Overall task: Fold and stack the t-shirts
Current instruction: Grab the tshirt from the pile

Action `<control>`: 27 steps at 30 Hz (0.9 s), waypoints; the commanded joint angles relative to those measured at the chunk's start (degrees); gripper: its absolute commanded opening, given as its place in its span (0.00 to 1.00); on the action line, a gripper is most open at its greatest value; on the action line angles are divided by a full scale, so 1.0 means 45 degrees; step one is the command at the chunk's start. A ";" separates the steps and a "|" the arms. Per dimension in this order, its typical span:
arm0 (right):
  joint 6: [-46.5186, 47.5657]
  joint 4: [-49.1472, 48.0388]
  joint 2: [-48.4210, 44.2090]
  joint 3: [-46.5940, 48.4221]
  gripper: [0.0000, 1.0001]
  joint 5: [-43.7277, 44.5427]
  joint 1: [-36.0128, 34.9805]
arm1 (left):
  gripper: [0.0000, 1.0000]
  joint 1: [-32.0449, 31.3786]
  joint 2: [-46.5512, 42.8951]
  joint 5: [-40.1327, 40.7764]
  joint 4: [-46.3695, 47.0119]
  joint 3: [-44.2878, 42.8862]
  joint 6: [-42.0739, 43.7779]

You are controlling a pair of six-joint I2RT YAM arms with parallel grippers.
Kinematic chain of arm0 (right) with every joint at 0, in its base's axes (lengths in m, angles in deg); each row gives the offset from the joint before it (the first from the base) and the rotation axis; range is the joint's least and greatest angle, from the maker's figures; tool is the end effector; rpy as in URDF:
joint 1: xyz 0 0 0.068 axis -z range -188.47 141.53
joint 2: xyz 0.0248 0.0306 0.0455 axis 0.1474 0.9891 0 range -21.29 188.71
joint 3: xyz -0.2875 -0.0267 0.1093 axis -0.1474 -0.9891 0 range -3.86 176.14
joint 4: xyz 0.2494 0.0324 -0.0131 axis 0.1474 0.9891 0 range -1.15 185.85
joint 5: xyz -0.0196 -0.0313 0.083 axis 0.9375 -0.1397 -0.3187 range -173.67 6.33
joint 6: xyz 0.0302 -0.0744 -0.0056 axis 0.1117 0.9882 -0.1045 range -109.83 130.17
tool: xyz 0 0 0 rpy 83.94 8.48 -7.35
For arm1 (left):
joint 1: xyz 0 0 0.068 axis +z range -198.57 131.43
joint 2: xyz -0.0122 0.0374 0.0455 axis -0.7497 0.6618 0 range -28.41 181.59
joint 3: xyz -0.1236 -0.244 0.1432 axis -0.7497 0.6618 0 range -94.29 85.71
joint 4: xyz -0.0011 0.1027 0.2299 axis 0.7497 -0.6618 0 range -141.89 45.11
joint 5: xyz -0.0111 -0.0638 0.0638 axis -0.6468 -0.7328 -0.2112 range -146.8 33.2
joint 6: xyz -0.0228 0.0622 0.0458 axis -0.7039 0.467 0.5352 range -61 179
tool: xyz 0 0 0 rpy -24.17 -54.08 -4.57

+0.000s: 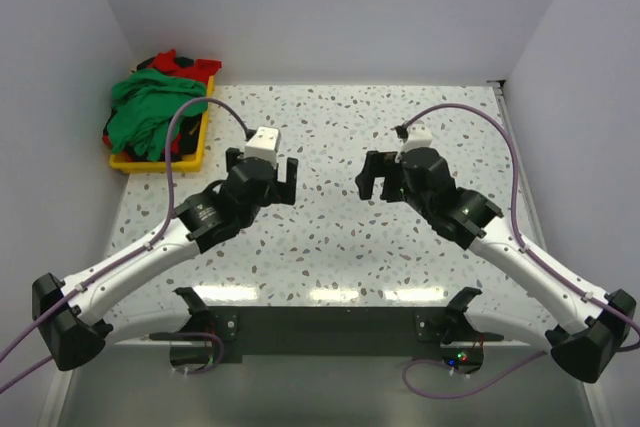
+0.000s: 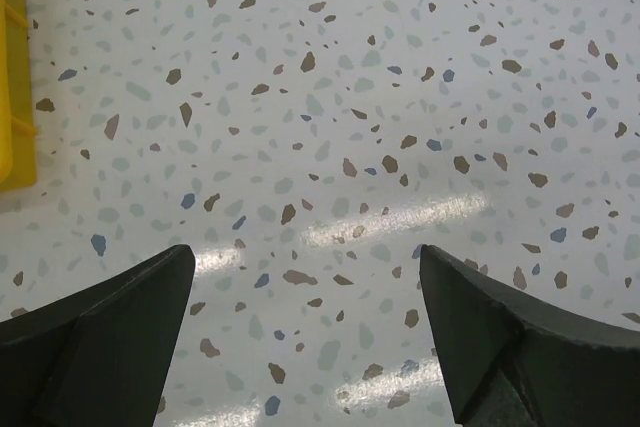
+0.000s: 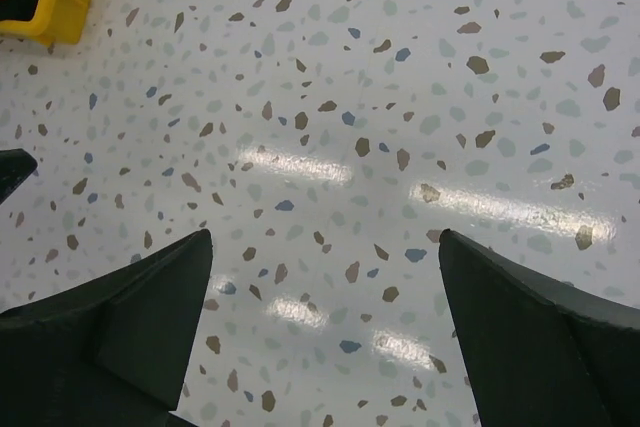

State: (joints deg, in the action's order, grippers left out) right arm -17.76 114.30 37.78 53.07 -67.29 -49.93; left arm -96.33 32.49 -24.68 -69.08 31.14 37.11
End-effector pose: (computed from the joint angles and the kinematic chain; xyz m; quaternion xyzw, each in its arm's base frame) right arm 0.1829 0.1356 0.3576 -0.0264 0.8494 0.1916 0.4910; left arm 0.1806 -0.1439 0.3427 0.0531 0.8439 -0.0751 0.5285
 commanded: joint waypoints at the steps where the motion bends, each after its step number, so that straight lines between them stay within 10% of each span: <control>1: 0.0404 0.0144 -0.0431 -0.0092 0.99 -0.0125 -0.0007 | 1.00 -0.0030 0.0098 0.0107 0.0492 -0.0783 -0.0545; 10: 0.1029 0.0769 -0.0646 -0.0189 0.99 -0.0691 0.0012 | 0.99 0.1354 0.1308 -0.0158 0.0140 -0.2228 -0.1150; 27: 0.1127 0.0614 -0.1114 -0.0951 0.99 -0.2076 -0.0007 | 0.97 0.9518 0.7068 0.0597 -0.0113 -0.7755 -0.0878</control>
State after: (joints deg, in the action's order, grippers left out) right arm -13.30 117.99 34.32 49.24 -74.46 -49.93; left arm -58.39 60.91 -24.70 -69.93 1.35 33.07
